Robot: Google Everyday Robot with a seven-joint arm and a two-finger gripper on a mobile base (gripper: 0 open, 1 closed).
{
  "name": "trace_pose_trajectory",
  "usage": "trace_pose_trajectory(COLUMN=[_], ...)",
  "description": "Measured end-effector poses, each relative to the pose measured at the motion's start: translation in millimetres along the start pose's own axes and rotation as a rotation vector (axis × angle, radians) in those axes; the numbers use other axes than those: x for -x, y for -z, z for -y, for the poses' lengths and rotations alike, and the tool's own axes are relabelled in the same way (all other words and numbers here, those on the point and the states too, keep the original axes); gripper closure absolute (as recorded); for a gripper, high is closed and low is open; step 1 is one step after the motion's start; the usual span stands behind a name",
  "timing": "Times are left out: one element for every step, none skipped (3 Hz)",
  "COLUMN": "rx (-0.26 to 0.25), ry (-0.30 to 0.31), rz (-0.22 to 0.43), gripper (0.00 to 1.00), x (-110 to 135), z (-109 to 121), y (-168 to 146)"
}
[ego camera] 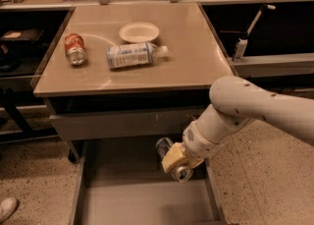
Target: Place redbull can into middle drawer
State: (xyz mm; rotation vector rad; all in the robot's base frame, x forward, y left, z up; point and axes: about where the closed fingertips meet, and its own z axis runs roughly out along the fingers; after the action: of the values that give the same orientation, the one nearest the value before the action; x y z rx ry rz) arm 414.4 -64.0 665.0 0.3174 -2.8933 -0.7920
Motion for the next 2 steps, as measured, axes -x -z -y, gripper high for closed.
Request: trace_pose_trajectory(rx=[0.074, 0.184], ry=[-0.026, -0.056], rz=[-0.013, -0.004], gripper=[1.0, 1.0], x=[0.7, 11.7], z=[-0.4, -0.1], y=[-41.5, -86.0])
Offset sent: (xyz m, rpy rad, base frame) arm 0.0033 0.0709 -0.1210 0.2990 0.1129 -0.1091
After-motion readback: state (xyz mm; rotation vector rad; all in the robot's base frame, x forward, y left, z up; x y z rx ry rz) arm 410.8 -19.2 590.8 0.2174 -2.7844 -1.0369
